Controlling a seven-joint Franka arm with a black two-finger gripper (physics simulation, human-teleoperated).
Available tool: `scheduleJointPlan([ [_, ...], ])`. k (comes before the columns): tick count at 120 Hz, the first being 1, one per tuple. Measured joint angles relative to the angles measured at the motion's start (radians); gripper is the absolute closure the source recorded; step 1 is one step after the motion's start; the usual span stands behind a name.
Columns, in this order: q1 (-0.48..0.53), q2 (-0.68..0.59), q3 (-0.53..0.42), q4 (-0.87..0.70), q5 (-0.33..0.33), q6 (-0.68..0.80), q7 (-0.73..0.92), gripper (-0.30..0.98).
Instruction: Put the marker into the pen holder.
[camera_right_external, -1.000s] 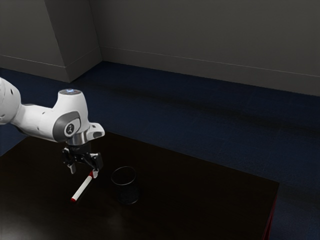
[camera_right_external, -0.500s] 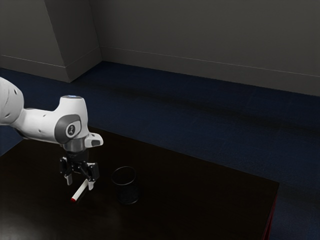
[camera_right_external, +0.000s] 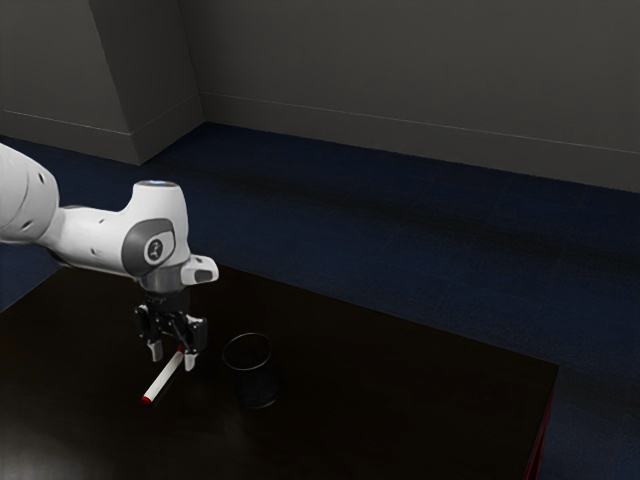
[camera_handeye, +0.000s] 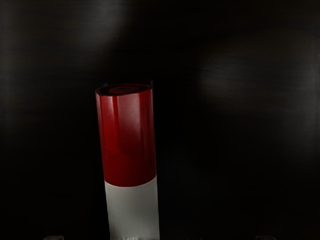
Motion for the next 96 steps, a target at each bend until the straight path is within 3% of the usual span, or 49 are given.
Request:
scheduleJointPlan([
  [45, 0.0, -0.005, 0.0, 0.0, 0.014, -0.004, 0.017, 0.62],
  [96, 0.003, 0.016, 0.0, -0.003, 0.008, -0.002, 0.017, 0.71],
])
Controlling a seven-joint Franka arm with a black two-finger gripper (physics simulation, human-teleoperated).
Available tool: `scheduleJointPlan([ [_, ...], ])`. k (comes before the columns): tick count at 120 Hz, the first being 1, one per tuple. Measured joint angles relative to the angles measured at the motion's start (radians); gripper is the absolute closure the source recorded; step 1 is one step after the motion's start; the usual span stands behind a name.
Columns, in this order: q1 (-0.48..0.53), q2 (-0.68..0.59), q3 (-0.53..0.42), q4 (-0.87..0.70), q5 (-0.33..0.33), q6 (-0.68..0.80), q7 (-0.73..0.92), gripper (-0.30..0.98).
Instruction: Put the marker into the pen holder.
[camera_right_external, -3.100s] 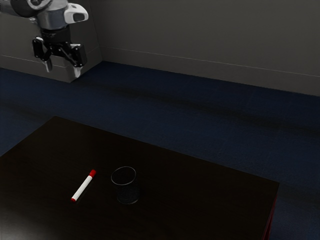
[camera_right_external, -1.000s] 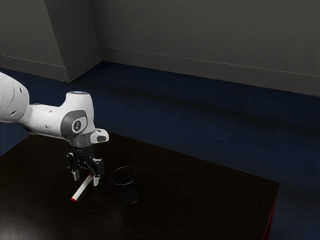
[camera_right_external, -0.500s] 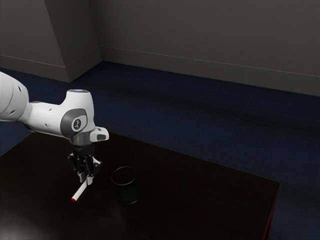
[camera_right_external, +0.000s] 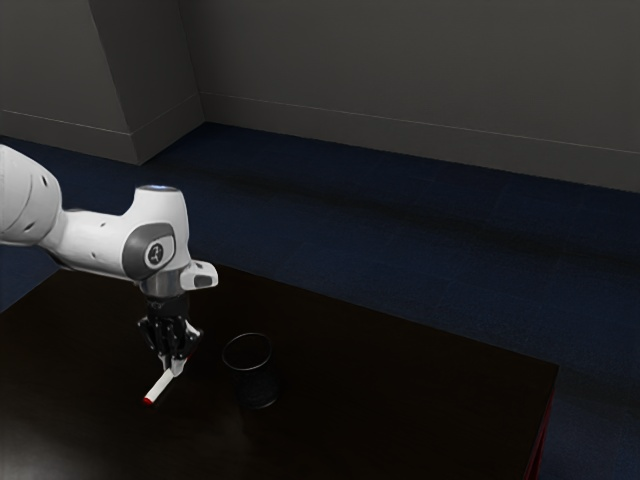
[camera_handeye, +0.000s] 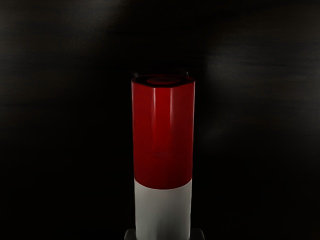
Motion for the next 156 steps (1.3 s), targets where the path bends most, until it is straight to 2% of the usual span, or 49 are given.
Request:
scheduleJointPlan([
  [20, -0.002, -0.042, 0.0, -0.002, 0.009, 0.002, -0.007, 0.76],
  [32, -0.025, -0.179, -0.03, -0.014, 0.09, 0.027, -0.015, 0.78],
  [42, -0.067, -0.289, -0.063, -0.047, 0.184, 0.129, -0.023, 0.79],
  [51, -0.089, -0.392, -0.101, -0.129, 0.237, 0.26, -0.044, 0.79],
  [62, -0.069, -0.51, -0.169, -0.212, 0.272, 0.387, -0.1, 0.79],
  [75, -0.061, -0.59, -0.252, -0.291, 0.285, 0.478, -0.201, 0.79],
  [96, -0.053, -0.636, -0.348, -0.36, 0.284, 0.551, -0.378, 0.79],
  [126, -0.028, -0.643, -0.375, -0.405, 0.283, 0.588, -0.58, 0.78],
  [156, 0.025, -0.574, -0.383, -0.391, 0.421, 0.617, -0.704, 0.76],
])
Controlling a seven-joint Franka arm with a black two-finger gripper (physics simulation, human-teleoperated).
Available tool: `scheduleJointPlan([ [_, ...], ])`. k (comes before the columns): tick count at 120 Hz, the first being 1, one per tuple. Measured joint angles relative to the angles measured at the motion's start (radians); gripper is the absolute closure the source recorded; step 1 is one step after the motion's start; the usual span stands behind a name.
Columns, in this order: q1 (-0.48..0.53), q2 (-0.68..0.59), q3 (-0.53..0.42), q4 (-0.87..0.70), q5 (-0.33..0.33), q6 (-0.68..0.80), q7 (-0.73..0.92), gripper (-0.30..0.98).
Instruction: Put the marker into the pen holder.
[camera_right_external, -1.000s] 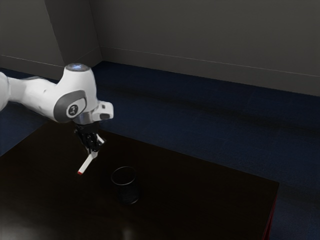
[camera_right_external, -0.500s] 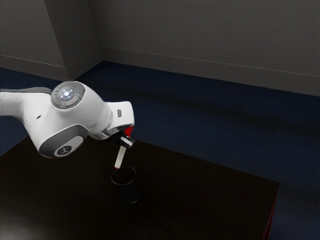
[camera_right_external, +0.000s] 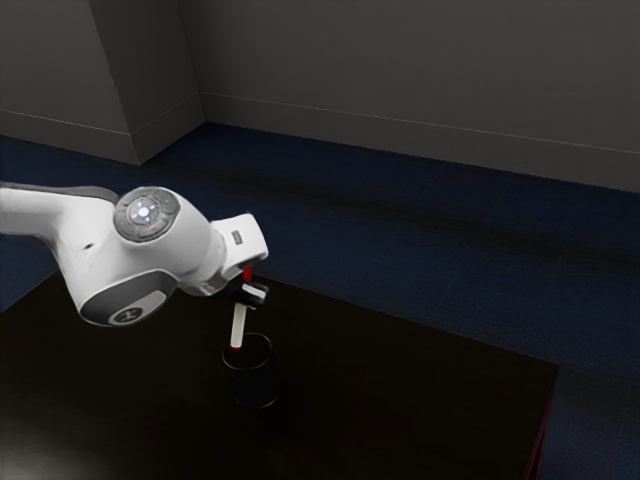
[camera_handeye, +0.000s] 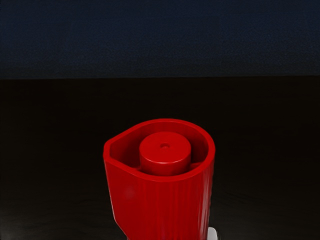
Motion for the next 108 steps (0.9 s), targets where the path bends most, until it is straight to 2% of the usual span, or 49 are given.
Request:
scheduleJointPlan([
  [18, 0.013, 0.028, 0.0, 0.003, 0.058, 0.016, -0.05, 0.76],
  [36, 0.02, 0.059, 0.0, 0.003, 0.08, 0.032, -0.088, 0.75],
  [56, 0.022, 0.065, -0.001, 0.005, 0.081, 0.044, -0.111, 0.38],
  [66, 0.022, 0.054, 0.0, 0.007, 0.081, 0.044, -0.121, 0.26],
  [73, 0.027, 0.052, 0.037, 0.037, 0.077, 0.036, -0.126, 0.2],
  [78, 0.028, 0.057, 0.058, 0.12, 0.059, -0.012, -0.124, 0.16],
  [86, 0.026, 0.106, 0.086, 0.405, -0.083, -0.197, -0.087, 0.12],
  [92, 0.026, 0.145, 0.11, 0.601, -0.157, -0.36, -0.046, 0.09],
  [99, 0.011, 0.207, 0.157, 0.822, -0.205, -0.543, 0.01, 0.07],
  [108, -0.034, 0.255, 0.242, 0.987, -0.249, -0.723, 0.074, 0.05],
])
